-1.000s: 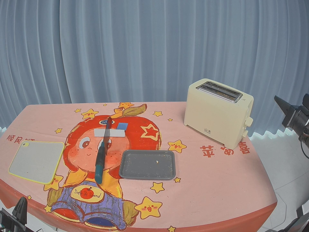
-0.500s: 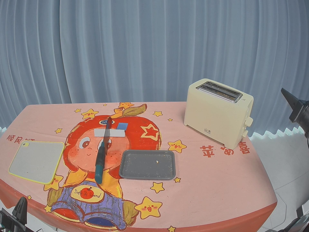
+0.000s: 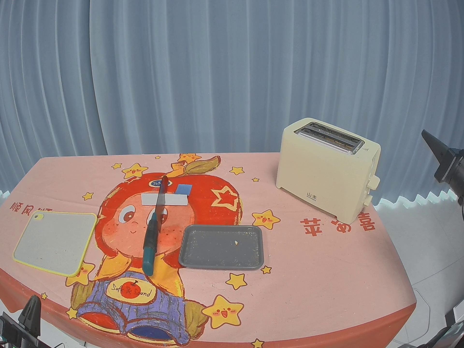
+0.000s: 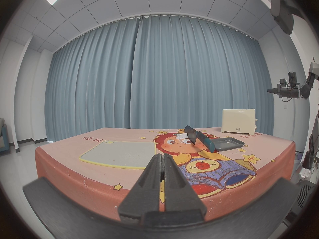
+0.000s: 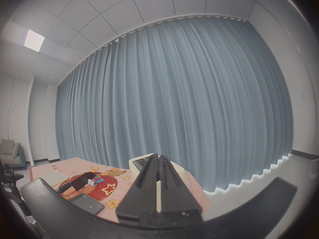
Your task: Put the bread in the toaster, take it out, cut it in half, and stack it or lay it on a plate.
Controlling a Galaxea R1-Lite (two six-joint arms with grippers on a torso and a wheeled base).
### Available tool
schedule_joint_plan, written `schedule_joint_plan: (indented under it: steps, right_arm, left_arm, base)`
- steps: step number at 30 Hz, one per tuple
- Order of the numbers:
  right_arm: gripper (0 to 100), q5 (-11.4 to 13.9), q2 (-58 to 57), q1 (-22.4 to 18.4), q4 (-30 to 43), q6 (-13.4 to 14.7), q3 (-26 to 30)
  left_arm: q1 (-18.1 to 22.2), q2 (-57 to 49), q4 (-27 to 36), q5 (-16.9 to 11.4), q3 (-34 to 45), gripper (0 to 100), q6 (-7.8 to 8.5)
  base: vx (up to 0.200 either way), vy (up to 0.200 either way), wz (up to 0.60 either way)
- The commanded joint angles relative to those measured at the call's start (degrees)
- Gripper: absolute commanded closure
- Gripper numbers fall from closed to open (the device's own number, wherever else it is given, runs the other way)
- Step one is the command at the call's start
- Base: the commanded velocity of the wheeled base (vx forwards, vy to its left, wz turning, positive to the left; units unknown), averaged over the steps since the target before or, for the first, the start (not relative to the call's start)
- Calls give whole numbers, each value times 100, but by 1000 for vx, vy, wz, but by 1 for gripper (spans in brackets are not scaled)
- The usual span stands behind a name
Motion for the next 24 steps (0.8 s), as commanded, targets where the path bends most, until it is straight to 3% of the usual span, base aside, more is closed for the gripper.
schedule_joint_plan:
  steps: [1, 24]
  right_arm:
    - [100, 2, 30, 53, 0, -62, 50]
    - [100, 2, 22, 79, 0, -97, 94]
  left_arm:
    - [0, -93, -3, 0, 101, 100, -1]
    - [0, -93, -3, 0, 101, 100, -1]
  base:
    - [0, 0, 0]
    - [0, 0, 0]
